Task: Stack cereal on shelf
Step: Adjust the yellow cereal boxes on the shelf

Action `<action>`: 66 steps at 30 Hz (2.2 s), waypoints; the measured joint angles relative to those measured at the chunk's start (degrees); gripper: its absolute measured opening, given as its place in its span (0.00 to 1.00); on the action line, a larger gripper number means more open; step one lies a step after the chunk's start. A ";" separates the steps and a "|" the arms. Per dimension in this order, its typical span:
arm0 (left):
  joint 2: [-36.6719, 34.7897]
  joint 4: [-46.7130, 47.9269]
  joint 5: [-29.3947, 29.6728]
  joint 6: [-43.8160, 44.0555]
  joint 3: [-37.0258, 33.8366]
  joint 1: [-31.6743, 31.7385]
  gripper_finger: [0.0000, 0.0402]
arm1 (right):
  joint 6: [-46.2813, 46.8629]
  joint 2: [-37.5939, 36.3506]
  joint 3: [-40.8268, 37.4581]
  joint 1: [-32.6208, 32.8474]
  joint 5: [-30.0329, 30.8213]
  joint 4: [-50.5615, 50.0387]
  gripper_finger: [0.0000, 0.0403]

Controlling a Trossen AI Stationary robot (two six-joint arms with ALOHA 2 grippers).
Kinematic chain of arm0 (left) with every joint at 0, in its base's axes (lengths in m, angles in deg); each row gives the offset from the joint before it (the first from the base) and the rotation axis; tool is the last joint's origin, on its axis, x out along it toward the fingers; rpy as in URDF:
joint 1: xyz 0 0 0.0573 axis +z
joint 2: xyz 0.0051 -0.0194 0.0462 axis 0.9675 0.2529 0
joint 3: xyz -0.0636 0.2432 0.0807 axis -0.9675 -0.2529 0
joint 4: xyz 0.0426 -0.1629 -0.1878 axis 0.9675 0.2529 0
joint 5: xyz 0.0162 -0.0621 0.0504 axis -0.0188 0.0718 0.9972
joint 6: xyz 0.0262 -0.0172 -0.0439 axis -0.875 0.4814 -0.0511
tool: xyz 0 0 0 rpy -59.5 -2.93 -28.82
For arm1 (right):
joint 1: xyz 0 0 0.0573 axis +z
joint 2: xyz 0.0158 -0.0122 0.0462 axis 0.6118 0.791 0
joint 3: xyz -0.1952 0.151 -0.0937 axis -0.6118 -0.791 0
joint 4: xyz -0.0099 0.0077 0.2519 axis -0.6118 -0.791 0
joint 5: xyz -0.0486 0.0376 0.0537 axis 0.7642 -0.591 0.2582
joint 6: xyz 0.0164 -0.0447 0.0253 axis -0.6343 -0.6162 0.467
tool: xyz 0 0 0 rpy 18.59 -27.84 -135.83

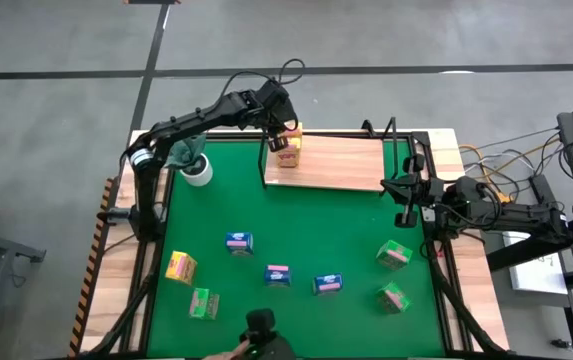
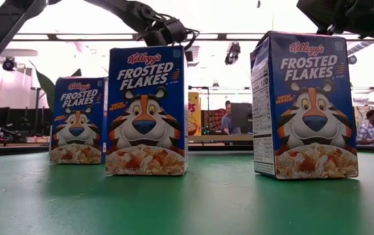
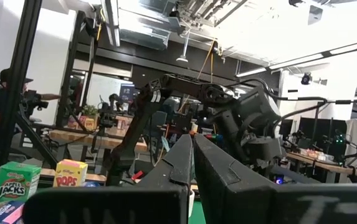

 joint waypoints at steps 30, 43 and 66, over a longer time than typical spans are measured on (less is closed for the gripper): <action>0.19 9.07 -5.95 -4.55 5.46 0.02 0.10 | -0.14 0.02 0.00 0.01 0.00 -0.01 0.02; 1.92 8.66 -2.15 -4.74 4.34 0.37 0.10 | -0.11 0.02 0.00 0.00 0.02 0.00 0.02; 1.57 9.61 -4.07 -4.51 7.05 0.26 0.10 | -0.40 0.02 0.00 0.02 0.02 -0.02 0.02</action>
